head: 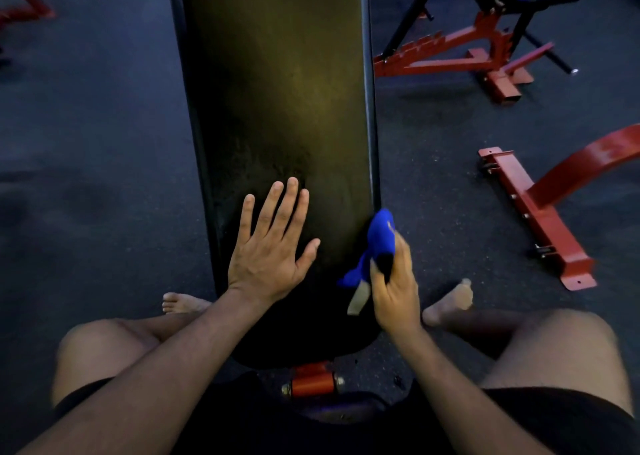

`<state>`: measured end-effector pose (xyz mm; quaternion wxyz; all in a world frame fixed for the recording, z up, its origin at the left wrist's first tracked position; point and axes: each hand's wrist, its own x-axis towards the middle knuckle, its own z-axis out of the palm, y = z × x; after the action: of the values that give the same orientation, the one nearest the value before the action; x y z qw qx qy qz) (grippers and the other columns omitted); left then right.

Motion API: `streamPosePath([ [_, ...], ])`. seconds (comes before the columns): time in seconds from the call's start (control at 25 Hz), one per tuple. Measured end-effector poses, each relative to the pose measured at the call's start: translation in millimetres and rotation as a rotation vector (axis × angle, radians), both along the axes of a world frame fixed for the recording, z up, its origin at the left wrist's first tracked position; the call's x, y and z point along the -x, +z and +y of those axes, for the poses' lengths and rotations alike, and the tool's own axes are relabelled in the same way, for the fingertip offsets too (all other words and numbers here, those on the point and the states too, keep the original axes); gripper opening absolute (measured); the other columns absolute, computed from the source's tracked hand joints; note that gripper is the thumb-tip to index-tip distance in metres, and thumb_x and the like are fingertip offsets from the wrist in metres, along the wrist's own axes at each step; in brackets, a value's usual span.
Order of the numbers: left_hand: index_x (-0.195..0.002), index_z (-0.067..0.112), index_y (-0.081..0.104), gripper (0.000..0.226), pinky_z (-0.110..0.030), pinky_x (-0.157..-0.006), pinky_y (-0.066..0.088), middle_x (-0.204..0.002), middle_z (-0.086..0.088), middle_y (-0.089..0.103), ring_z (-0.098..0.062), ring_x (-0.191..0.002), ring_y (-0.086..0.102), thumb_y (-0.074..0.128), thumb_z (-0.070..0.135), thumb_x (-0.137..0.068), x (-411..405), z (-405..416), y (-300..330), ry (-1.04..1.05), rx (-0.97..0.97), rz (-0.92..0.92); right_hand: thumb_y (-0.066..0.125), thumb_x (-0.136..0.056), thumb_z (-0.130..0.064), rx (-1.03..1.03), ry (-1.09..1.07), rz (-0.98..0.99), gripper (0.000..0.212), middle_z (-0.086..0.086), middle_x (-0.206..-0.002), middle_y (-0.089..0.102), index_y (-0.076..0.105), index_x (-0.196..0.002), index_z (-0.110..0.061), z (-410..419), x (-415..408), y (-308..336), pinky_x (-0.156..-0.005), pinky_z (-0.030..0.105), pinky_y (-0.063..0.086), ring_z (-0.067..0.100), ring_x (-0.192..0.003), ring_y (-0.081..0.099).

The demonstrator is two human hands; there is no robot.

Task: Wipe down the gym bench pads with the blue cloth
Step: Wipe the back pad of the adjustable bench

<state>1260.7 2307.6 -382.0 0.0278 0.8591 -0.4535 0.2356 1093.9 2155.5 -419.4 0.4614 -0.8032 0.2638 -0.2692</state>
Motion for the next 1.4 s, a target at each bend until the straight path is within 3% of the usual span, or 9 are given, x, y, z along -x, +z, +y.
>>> streamPosePath([
  [0.2, -0.163, 0.011, 0.016, 0.077, -0.058, -0.125, 0.013, -0.171, -0.011, 0.006, -0.028, -0.158, 0.007, 0.034, 0.055, -0.102, 0.5, 0.9, 1.8, 0.011, -0.022, 0.004, 0.040, -0.092, -0.054, -0.086, 0.044, 0.134, 0.046, -0.009, -0.129, 0.055, 0.031, -0.136, -0.045, 15.6, 35.6, -25.2, -0.092, 0.020, 0.046, 0.003, -0.113, 0.058],
  [0.32, -0.163, 0.012, 0.019, 0.075, -0.057, -0.126, 0.013, -0.171, -0.010, 0.008, -0.027, -0.158, 0.008, 0.034, 0.055, -0.103, 0.0, 2.5, 4.0, 0.013, -0.014, 0.014, 0.046, -0.098, -0.038, -0.066, 0.083, 0.160, 0.037, -0.009, -0.126, 0.053, 0.037, -0.133, -0.039, 8.6, 38.7, -15.1, -0.100, 0.037, 0.046, -0.003, -0.112, 0.054],
  [0.4, -0.162, 0.013, 0.020, 0.075, -0.056, -0.126, 0.013, -0.171, -0.009, 0.010, -0.026, -0.158, 0.009, 0.035, 0.056, -0.103, -1.5, 3.8, 5.9, 0.003, -0.004, 0.039, 0.048, -0.099, -0.021, -0.023, 0.019, 0.104, 0.038, -0.004, -0.126, 0.054, 0.040, -0.132, -0.036, -0.2, 33.6, 5.8, -0.105, 0.030, 0.041, 0.000, -0.113, 0.053],
  [0.64, -0.162, 0.015, 0.021, 0.073, -0.047, -0.127, 0.010, -0.171, -0.007, 0.013, -0.022, -0.158, 0.009, 0.041, 0.053, -0.102, -2.5, 29.6, 11.4, 0.014, 0.129, 0.194, 0.053, -0.088, -0.005, 0.397, 0.083, -0.238, 0.054, 0.012, -0.140, 0.044, 0.042, -0.141, -0.010, -32.8, -72.3, 143.9, -0.113, 0.032, 0.033, 0.025, -0.131, 0.044],
  [0.84, -0.161, 0.014, 0.025, 0.074, -0.047, -0.122, 0.019, -0.171, -0.008, 0.012, -0.023, -0.158, 0.010, 0.041, 0.055, -0.102, 10.0, 55.8, -11.6, 0.103, 0.094, 0.175, 0.049, -0.086, -0.014, 0.923, 0.344, -0.210, 0.064, 0.013, -0.154, 0.031, 0.039, -0.148, -0.018, -25.3, -198.6, 222.9, -0.115, 0.043, 0.031, 0.033, -0.136, 0.037],
  [1.0, -0.160, 0.011, 0.030, 0.071, -0.044, -0.125, 0.020, -0.169, -0.011, 0.019, -0.026, -0.157, 0.017, 0.044, 0.052, -0.103, 22.0, 56.3, -24.6, 0.116, 0.150, 0.125, 0.041, -0.081, -0.036, 1.485, 0.714, 0.106, 0.063, 0.007, -0.147, 0.044, 0.045, -0.143, -0.026, 12.7, -291.7, 256.3, -0.101, 0.052, 0.036, 0.037, -0.127, 0.042],
  [1.12, -0.160, 0.011, 0.029, 0.071, -0.043, -0.126, 0.020, -0.169, -0.011, 0.020, -0.025, -0.157, 0.017, 0.046, 0.051, -0.104, 34.2, 64.6, -41.2, 0.077, 0.171, 0.105, 0.029, -0.081, -0.051, 1.804, 0.915, 0.319, 0.051, 0.002, -0.115, 0.064, 0.059, -0.113, -0.024, 47.5, -328.1, 253.3, -0.093, 0.049, 0.032, 0.031, -0.108, 0.052],
  [1.24, -0.159, 0.010, 0.032, 0.070, -0.042, -0.124, 0.024, -0.168, -0.011, 0.022, -0.024, -0.156, 0.019, 0.046, 0.051, -0.104, 37.7, 68.4, -50.4, 0.053, 0.199, 0.113, 0.013, -0.078, -0.055, 1.907, 0.997, 0.439, 0.052, 0.008, -0.097, 0.069, 0.054, -0.080, -0.023, 76.6, -341.5, 238.3, -0.084, 0.042, 0.033, 0.027, -0.089, 0.057],
  [1.4, -0.158, 0.009, 0.033, 0.069, -0.043, -0.125, 0.024, -0.168, -0.012, 0.023, -0.025, -0.156, 0.020, 0.045, 0.051, -0.105, 35.6, 71.3, -48.1, 0.016, 0.204, 0.112, 0.016, -0.088, -0.055, 1.874, 1.135, 0.603, 0.055, 0.014, -0.098, 0.069, 0.051, -0.070, -0.017, 112.6, -316.8, 200.8, -0.075, 0.035, 0.044, 0.031, -0.082, 0.063],
])
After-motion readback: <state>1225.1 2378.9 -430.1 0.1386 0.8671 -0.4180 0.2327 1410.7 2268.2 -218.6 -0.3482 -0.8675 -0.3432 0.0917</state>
